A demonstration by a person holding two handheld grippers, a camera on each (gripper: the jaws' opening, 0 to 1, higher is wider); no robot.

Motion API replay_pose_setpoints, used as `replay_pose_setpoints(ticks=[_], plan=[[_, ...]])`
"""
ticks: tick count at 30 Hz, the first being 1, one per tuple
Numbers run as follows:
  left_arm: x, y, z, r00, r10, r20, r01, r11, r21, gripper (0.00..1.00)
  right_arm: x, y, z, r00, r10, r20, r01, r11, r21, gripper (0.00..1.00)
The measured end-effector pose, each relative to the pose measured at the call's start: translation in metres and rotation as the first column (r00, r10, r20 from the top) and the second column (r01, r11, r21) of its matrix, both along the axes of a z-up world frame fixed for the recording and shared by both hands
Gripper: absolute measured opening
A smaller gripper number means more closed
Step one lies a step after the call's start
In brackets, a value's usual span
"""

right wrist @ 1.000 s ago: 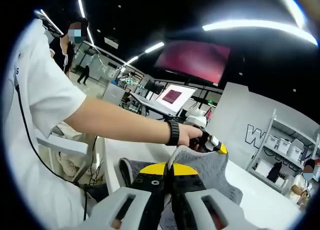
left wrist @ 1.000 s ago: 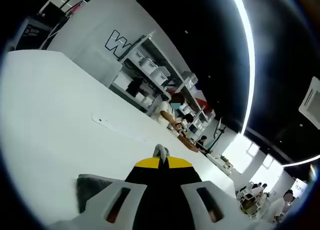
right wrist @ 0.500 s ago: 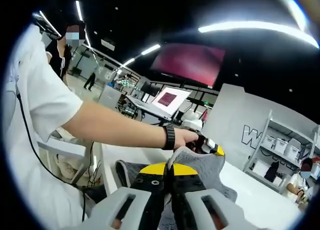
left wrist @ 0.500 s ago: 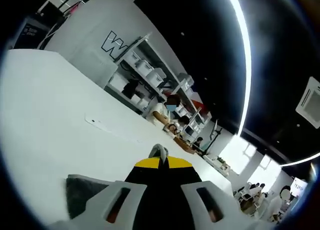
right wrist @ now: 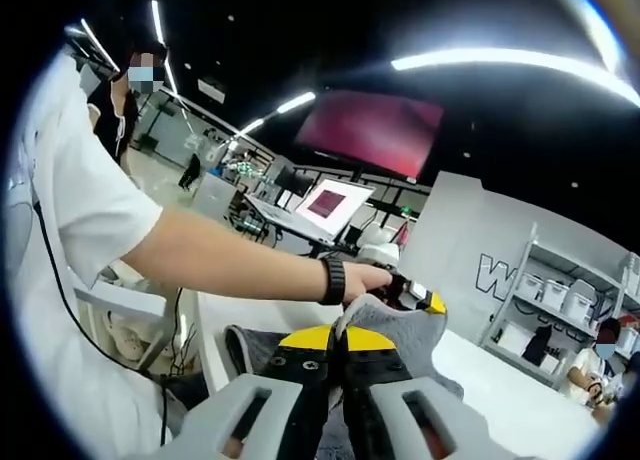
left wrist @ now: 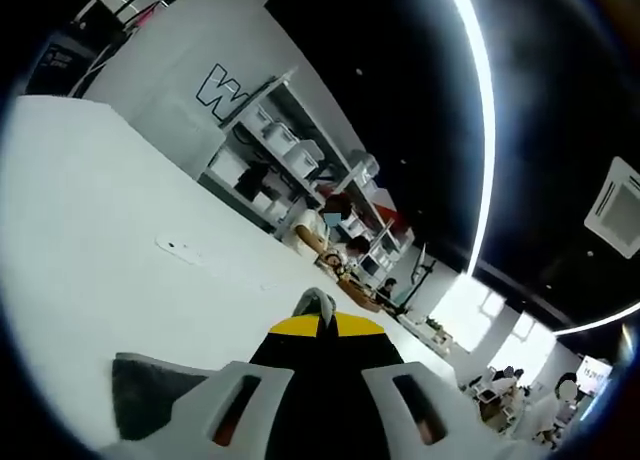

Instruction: Open the folded towel by lifting each exposed corner and separating the folded layers until the towel lies flat within the target outline without major curled edges

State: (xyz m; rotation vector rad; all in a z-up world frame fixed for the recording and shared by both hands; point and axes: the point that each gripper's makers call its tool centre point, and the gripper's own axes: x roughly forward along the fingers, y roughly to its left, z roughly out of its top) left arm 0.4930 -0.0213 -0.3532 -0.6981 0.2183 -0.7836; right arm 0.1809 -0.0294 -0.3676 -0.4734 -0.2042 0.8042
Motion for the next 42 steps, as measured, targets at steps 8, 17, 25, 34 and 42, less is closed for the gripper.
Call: replay_pose_setpoints(ticks=[8, 17, 25, 34, 42], plan=[[-0.008, -0.014, 0.009, 1.000, -0.012, 0.009, 0.012, 1.000, 0.002, 0.01, 0.000, -0.006, 0.006, 1.000, -0.014, 0.013, 0.014, 1.000, 0.006, 0.00], [-0.031, -0.032, 0.013, 0.999, -0.034, 0.015, 0.034, 0.999, -0.030, 0.01, -0.003, -0.020, 0.019, 0.998, -0.042, 0.043, 0.041, 0.999, 0.017, 0.00], [-0.037, -0.040, 0.019, 0.999, -0.046, 0.020, 0.047, 0.999, -0.027, 0.01, -0.007, -0.029, 0.027, 0.997, -0.058, 0.057, 0.056, 0.998, 0.029, 0.00], [-0.038, -0.045, 0.028, 0.997, -0.062, 0.045, 0.063, 0.997, -0.032, 0.01, -0.009, -0.035, 0.030, 0.995, -0.073, 0.065, 0.071, 0.997, 0.036, 0.00], [-0.038, -0.053, 0.033, 0.996, -0.070, 0.055, 0.073, 0.996, -0.043, 0.01, -0.010, -0.039, 0.032, 0.996, -0.069, 0.048, 0.066, 0.996, 0.061, 0.00]])
